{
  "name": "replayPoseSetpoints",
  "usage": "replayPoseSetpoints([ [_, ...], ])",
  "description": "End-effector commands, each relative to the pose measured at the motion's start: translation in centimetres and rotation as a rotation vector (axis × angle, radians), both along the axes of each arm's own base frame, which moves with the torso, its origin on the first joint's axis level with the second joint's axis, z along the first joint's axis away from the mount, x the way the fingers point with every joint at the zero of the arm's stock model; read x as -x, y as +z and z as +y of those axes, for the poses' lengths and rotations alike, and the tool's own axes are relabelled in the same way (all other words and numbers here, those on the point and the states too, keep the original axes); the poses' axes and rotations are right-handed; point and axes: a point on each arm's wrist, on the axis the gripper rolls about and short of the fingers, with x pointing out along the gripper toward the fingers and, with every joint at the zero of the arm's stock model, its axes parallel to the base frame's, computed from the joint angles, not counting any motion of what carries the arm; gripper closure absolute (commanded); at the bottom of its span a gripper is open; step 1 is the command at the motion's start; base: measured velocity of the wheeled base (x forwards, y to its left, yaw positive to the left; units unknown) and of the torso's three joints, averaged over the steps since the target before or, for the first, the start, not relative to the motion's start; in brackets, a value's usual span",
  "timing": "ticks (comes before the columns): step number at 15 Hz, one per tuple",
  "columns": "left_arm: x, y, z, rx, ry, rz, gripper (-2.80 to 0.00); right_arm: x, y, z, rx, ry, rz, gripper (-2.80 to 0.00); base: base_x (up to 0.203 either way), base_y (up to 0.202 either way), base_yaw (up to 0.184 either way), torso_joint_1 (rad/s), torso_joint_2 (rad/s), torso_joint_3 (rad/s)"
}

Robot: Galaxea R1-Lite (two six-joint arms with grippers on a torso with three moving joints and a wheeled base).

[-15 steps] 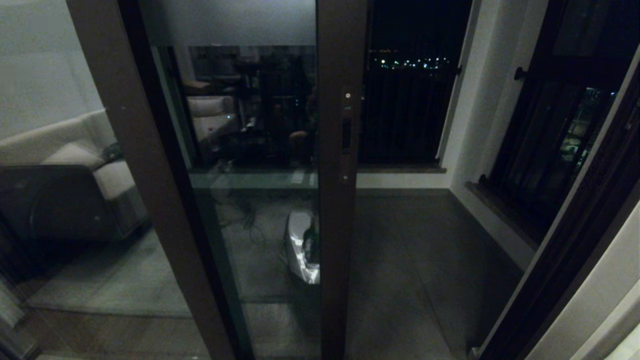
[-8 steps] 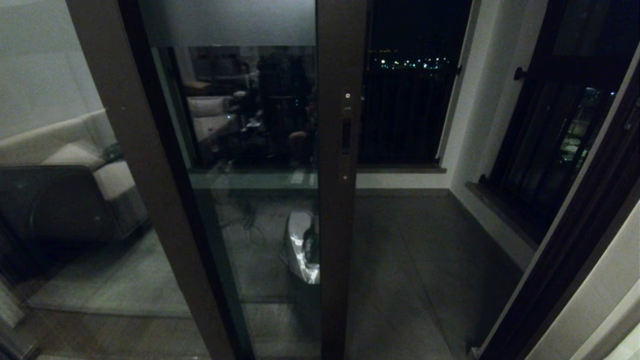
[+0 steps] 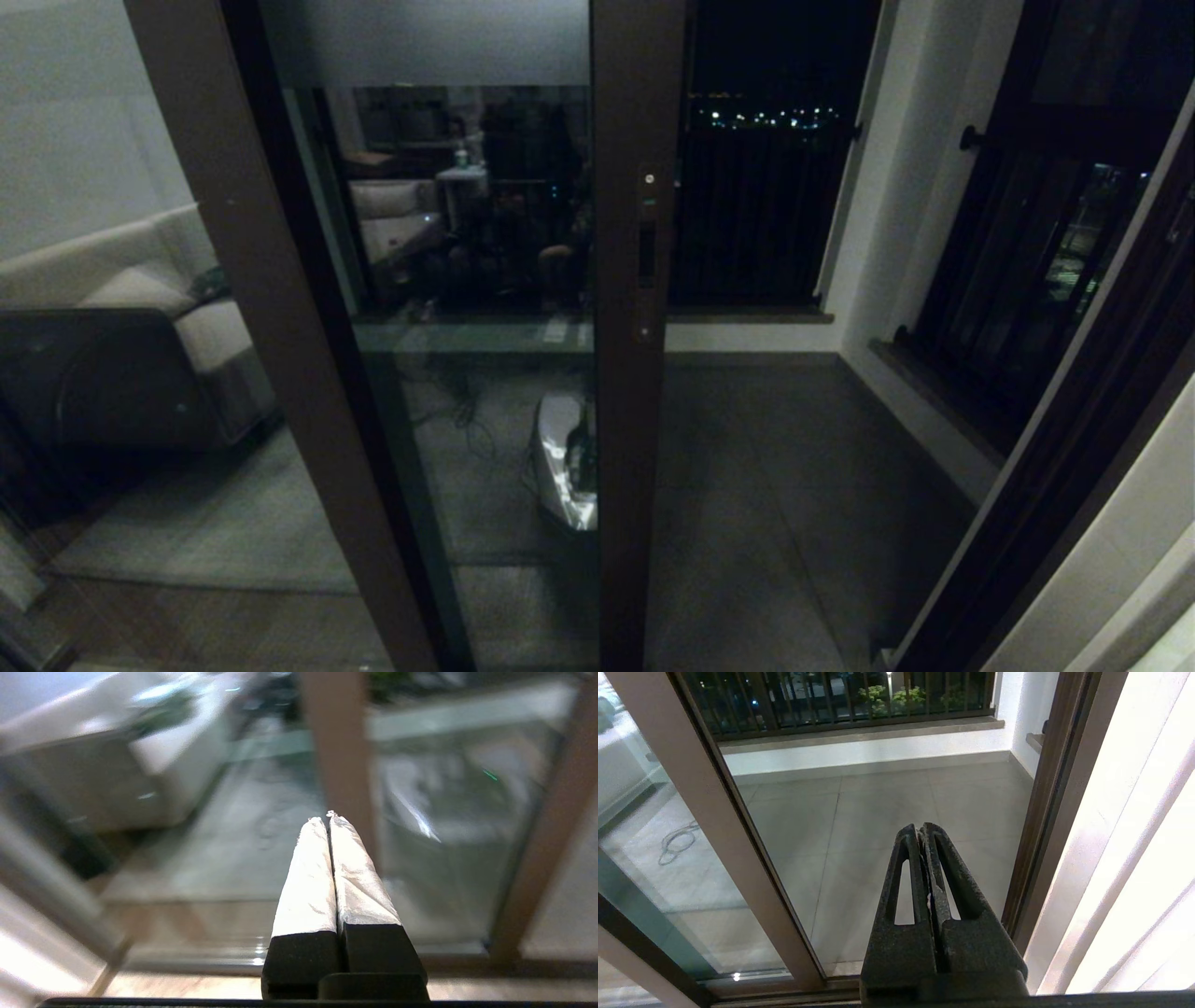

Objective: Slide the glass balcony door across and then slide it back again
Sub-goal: Close the slid door

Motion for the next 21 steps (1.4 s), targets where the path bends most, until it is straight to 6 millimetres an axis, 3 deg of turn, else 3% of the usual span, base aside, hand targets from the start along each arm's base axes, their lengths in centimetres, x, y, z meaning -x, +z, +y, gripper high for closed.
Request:
replayPoseSetpoints([
  [1, -0.1, -2.0, -0.2, 0.027, -0.104, 0.003, 0.0, 0.0, 0.0, 0.0, 0.0, 0.0, 0.0, 0.0, 0.0, 0.0, 0.0, 0.0, 0.0, 0.0],
  [4, -0.2, -2.1, -0.2, 0.156, -0.093, -0.003, 0.0, 0.0, 0.0, 0.0, 0.0, 0.0, 0.0, 0.0, 0.0, 0.0, 0.0, 0.0, 0.0, 0.0],
  [16, -0.2, -2.1, -0.1, 0.206, -0.049, -0.013, 0.0, 0.0, 0.0, 0.0, 0.0, -0.002, 0.0, 0.0, 0.0, 0.0, 0.0, 0.0, 0.0, 0.0],
  [19, -0.2, -2.1, -0.1, 0.207, -0.049, -0.013, 0.0, 0.0, 0.0, 0.0, 0.08, 0.013, 0.006, 0.0, 0.0, 0.0, 0.0, 0.0, 0.0, 0.0],
  [21, -0.2, -2.1, -0.1, 0.211, -0.05, -0.013, 0.0, 0.4, 1.4, 0.0, 0.097, 0.014, -0.041, 0.0, 0.0, 0.0, 0.0, 0.0, 0.0, 0.0],
])
